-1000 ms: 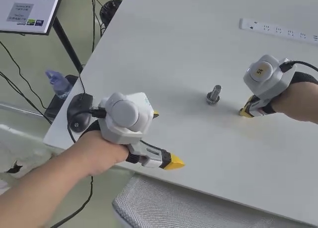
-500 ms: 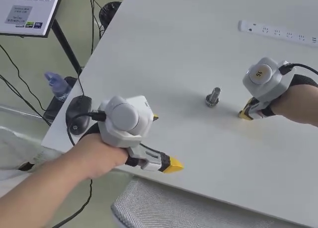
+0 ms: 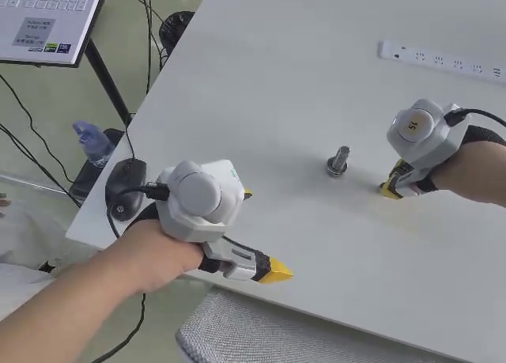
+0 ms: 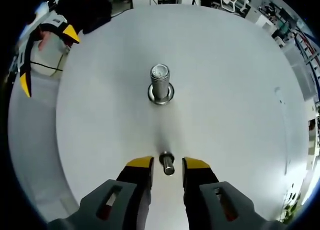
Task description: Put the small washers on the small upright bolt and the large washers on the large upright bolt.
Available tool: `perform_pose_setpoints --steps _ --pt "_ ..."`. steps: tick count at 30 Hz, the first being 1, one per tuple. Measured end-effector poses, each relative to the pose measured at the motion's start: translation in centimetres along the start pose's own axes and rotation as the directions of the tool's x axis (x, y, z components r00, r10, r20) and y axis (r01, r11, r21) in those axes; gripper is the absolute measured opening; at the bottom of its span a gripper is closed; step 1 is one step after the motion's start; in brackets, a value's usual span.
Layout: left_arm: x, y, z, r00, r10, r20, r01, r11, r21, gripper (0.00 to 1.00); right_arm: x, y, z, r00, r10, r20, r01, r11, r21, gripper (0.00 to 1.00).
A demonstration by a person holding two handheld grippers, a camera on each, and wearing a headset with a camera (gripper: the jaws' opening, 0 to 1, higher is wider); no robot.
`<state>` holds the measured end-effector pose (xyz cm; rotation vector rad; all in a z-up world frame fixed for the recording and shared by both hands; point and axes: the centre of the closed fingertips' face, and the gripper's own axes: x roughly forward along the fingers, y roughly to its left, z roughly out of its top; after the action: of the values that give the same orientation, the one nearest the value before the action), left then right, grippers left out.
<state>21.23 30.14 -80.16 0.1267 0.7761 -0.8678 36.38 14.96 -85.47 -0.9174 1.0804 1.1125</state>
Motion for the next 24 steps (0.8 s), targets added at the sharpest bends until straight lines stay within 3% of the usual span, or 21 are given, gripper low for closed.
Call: perform_pose_setpoints --steps 5,9,15,18,19,23,24 --pt "-0.1 -0.1 0.3 1.0000 0.003 0.005 -0.003 1.000 0.004 0.84 -0.4 -0.3 -0.1 0.9998 -0.012 0.015 0.012 1.000 0.004 0.25" --pt "-0.1 -0.1 0.4 0.9999 0.006 0.010 -0.007 1.000 0.005 0.84 -1.6 -0.5 0.3 0.9981 -0.023 0.057 0.021 0.999 0.040 0.27" --pt "-0.2 -0.2 1.0 0.9996 0.014 0.026 -0.014 1.000 0.003 0.84 -4.0 -0.3 1.2 0.9852 -0.048 0.165 0.035 0.996 0.079 0.31" --pt "-0.3 -0.4 1.3 0.9995 0.016 0.026 -0.017 1.000 0.014 0.84 -5.0 -0.1 0.9 0.9799 -0.058 0.191 0.040 0.994 0.100 0.32" --pt "-0.3 -0.4 1.5 0.9994 0.017 0.031 -0.017 1.000 0.012 0.84 -5.2 -0.1 0.8 0.9773 -0.065 0.202 0.044 0.993 0.107 0.33" --pt "-0.3 -0.5 1.9 0.9992 0.019 0.036 -0.020 1.000 0.017 0.85 -6.7 0.2 0.8 0.9506 -0.085 0.298 0.033 0.984 0.177 0.36" --pt "-0.3 -0.6 2.0 0.9990 0.019 0.040 -0.020 1.000 0.017 0.85 -7.2 0.1 0.8 0.9398 -0.095 0.328 0.033 0.981 0.191 0.37"
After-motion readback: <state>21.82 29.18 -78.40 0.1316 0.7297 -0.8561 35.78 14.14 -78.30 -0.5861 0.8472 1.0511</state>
